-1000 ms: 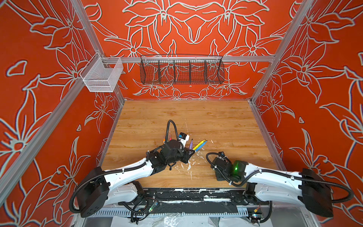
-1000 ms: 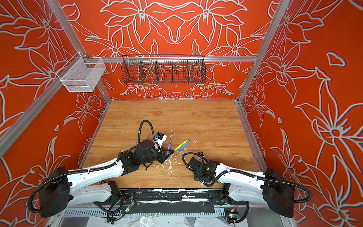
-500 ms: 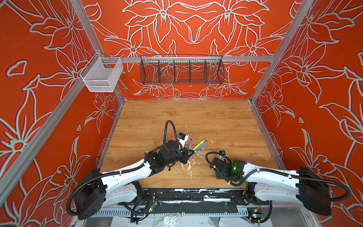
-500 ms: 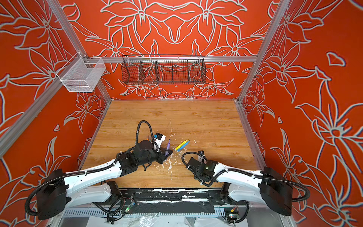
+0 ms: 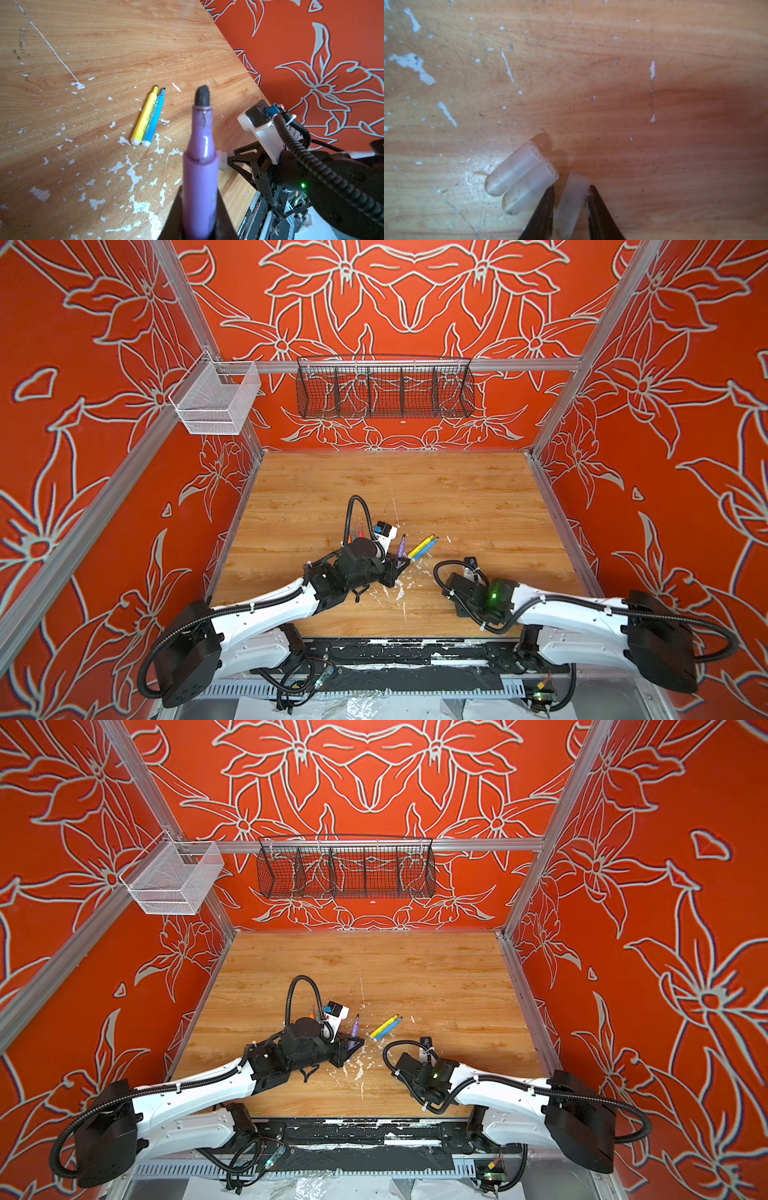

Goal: Insert the pens into the pen caps
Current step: 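Close the right gripper on a translucent cap, then lift the cap with the right gripper and bring it over the purple marker tip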

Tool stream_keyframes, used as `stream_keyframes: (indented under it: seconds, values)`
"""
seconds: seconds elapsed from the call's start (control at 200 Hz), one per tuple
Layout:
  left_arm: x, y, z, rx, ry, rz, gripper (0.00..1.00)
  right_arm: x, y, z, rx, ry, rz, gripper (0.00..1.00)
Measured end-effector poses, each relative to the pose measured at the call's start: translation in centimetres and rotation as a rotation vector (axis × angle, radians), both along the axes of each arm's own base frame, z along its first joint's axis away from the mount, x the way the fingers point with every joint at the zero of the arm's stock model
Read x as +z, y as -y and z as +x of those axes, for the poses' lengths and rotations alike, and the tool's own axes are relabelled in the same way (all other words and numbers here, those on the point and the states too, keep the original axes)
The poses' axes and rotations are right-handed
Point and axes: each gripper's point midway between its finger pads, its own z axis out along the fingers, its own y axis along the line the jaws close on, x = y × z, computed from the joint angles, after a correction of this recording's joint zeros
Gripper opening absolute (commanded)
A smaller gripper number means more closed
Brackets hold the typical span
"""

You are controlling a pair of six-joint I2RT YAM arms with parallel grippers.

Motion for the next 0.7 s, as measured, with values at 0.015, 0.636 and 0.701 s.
stream_keyframes:
  seconds: [0.015,0.636,0.701]
  values:
    - [0.0,0.0,0.0,0.0,0.001,-0.001,0.0,0.0,0.0,0.0,-0.002,0.003,0.0,0.25]
    - [2.1,-1.1,-1.2,-0.005,0.038,-0.05,0.0,3.3,2.1,0.2,-0.063,0.13,0.098,0.09]
    - [1.8,-1.6,-1.7,-0.007,0.032,-0.061,0.0,4.7,2.3,0.5,-0.073,0.182,0.144,0.08]
